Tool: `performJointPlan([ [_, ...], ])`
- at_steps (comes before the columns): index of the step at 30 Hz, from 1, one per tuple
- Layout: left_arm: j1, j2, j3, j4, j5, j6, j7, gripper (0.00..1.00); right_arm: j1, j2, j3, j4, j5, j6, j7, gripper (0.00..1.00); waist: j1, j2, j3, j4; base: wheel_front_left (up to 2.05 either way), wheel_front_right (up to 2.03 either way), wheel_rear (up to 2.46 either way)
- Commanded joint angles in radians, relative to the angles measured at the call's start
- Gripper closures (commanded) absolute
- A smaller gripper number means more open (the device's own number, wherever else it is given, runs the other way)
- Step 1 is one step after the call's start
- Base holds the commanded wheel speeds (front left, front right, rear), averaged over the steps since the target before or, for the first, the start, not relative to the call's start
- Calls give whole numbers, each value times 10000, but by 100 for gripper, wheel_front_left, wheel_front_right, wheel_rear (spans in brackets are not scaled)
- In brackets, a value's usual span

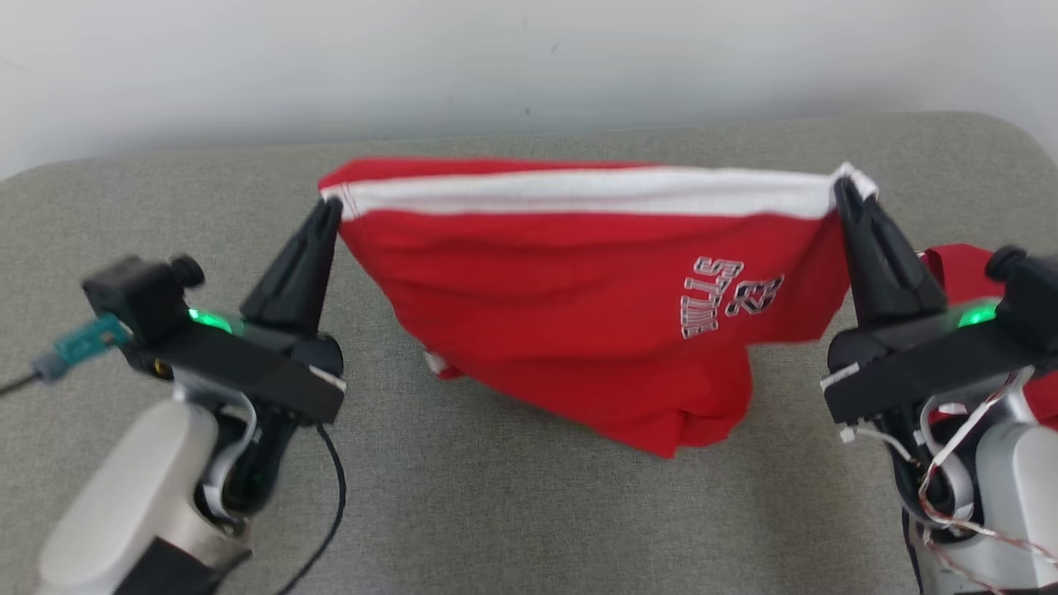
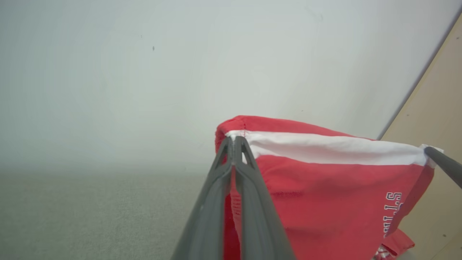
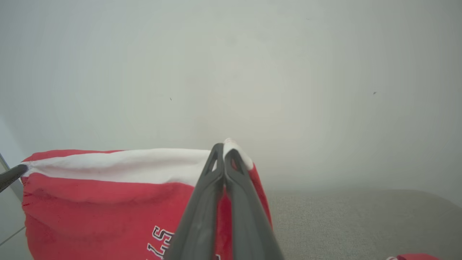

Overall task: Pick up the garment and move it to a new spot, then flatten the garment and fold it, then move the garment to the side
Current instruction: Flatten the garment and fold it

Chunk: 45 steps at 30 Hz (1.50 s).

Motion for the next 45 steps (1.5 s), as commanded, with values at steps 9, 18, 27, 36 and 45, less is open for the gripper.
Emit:
performJointPlan([
  [9, -1548, 792, 161, -1571, -1521, 22, 1434, 100, -1564, -698, 70, -638, 642, -27, 609, 100, 1, 0, -29, -116, 0, 0, 0],
  [18, -2849, 620, 844, -1746, -2433, 578, 2132, 100, -3500, -1143, -73, -244, 1007, -27, 966, 100, 1, 0, 926, -333, 0, 0, 0],
  [27, -5377, 172, 1779, -704, -2482, 1537, 1803, 100, -7421, -628, 175, 2141, 700, -27, 554, 100, 1, 0, 3374, -850, 0, 0, 0],
  [36, -7563, 69, 2304, 400, -1428, 2174, 414, 100, -10474, -154, -714, 4445, -981, -43, -1839, 100, 1, 0, 4854, -1122, 0, 0, 0],
  [45, -7995, -380, 2506, 1266, -300, 1556, -849, 100, -11591, 372, -1381, 5779, -3189, -60, -4222, 100, 1, 0, 5830, -1262, 0, 0, 0],
])
